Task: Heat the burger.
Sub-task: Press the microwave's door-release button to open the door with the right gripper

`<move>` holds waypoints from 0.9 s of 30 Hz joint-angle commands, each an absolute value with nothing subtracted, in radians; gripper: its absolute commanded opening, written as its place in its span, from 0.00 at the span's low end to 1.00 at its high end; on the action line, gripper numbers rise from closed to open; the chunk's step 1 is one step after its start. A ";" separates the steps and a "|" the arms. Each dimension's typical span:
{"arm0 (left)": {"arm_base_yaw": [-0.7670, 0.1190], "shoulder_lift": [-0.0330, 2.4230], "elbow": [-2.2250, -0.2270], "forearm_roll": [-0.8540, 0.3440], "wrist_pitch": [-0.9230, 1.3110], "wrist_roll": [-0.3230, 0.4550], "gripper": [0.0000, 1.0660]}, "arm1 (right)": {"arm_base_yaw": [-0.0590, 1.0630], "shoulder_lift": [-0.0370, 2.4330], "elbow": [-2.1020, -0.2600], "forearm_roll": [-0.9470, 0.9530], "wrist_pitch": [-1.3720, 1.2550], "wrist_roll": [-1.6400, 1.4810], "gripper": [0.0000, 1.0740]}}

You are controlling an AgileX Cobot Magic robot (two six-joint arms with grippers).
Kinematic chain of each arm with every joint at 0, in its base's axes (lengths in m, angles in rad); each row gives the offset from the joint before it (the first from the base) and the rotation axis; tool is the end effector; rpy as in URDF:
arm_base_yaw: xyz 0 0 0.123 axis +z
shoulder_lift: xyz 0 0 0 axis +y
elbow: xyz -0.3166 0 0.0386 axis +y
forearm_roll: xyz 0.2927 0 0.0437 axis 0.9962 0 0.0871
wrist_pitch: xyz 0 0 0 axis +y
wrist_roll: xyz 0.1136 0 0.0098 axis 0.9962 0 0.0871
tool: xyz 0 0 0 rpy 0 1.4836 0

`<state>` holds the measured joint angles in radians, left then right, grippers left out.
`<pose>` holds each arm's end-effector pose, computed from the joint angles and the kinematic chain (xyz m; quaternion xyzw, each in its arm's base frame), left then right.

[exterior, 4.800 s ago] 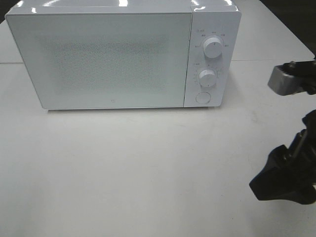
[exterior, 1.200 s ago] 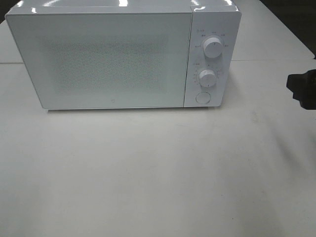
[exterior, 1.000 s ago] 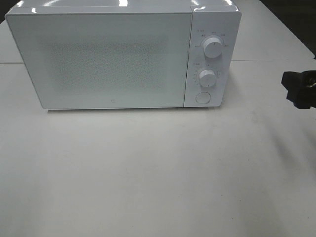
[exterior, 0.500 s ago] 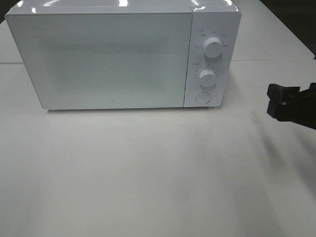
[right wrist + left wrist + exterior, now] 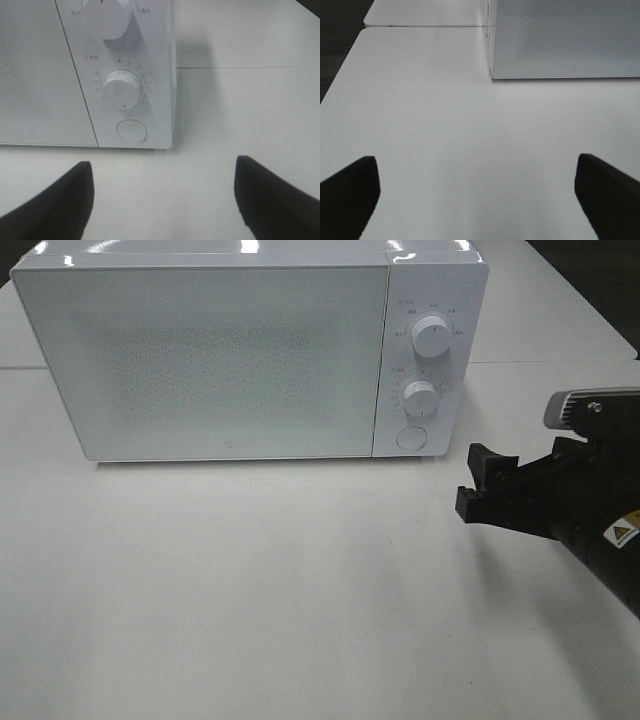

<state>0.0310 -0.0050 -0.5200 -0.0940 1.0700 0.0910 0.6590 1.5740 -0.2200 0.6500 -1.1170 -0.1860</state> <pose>0.0168 -0.0089 0.2944 0.0281 0.8477 -0.0147 0.5295 0.2262 0.0968 0.1396 -0.0271 0.7754 0.0221 0.6304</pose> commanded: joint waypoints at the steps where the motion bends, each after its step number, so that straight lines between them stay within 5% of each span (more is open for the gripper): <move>1: 0.034 -0.019 -0.517 -0.092 1.070 0.086 0.92 | 0.754 1.599 -0.244 0.757 -1.150 -0.223 0.70; 16: 0.034 -0.019 -0.517 -0.092 1.070 0.086 0.92 | 0.852 1.636 -0.330 0.826 -1.132 -0.288 0.69; 27: 0.034 -0.019 -0.517 -0.092 1.070 0.086 0.92 | 0.852 1.636 -0.331 0.827 -1.117 0.041 0.58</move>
<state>0.0310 -0.0050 -0.5200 -0.0940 1.0700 0.0910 0.8520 1.6350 -0.3240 0.8270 -1.1180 0.0090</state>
